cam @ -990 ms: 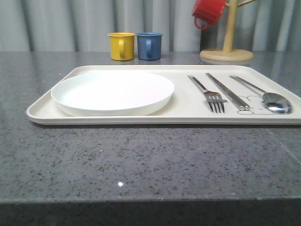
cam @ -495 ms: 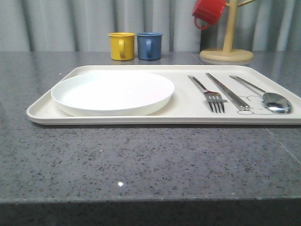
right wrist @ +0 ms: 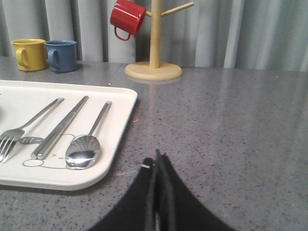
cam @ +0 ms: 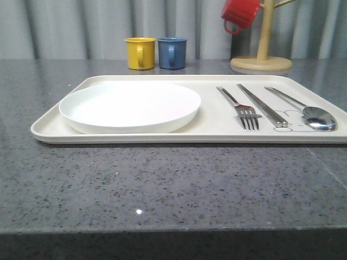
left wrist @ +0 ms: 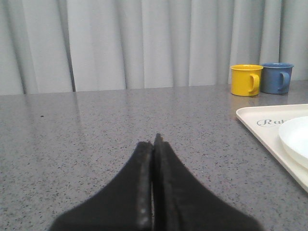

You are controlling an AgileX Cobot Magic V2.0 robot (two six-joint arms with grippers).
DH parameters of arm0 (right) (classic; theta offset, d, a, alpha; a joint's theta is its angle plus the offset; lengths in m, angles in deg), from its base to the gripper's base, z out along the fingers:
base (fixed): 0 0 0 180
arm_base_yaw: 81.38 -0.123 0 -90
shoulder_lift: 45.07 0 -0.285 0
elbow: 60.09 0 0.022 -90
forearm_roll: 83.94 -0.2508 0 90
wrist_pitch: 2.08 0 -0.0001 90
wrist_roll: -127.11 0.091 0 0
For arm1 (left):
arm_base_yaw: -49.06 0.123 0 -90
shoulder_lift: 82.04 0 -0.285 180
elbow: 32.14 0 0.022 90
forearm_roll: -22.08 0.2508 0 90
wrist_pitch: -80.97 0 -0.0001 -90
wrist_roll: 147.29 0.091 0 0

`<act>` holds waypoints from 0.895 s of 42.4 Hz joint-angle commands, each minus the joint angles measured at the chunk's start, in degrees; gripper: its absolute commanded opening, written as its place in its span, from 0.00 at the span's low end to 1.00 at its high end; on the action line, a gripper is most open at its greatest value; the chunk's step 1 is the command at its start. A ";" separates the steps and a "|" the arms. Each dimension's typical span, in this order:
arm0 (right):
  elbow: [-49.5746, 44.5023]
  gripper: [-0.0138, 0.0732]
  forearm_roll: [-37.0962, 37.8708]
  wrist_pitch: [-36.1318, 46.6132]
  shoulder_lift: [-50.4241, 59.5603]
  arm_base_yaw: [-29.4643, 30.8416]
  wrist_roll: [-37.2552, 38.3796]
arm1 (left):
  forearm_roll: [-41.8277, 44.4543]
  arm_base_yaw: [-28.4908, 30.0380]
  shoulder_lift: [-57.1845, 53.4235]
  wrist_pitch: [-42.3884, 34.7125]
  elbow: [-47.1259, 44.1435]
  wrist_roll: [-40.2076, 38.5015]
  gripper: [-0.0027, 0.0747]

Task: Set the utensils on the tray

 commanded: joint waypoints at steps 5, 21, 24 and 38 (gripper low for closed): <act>0.02 0.03 -0.15 5.29 0.87 0.40 -0.04 | -0.50 -0.38 -1.30 -4.36 -0.75 -0.62 0.01; 0.02 0.03 -7.42 5.34 0.92 0.40 -4.75 | -0.50 -0.38 -1.30 -4.36 -0.75 -0.62 0.01; 0.02 0.03 -7.00 6.26 0.92 0.47 -4.63 | -0.50 -0.38 -1.30 -4.36 -0.75 -0.62 0.01; 0.02 0.03 -1.87 6.84 0.92 0.95 1.34 | -0.50 -0.38 -1.30 -4.36 -0.75 -0.62 0.01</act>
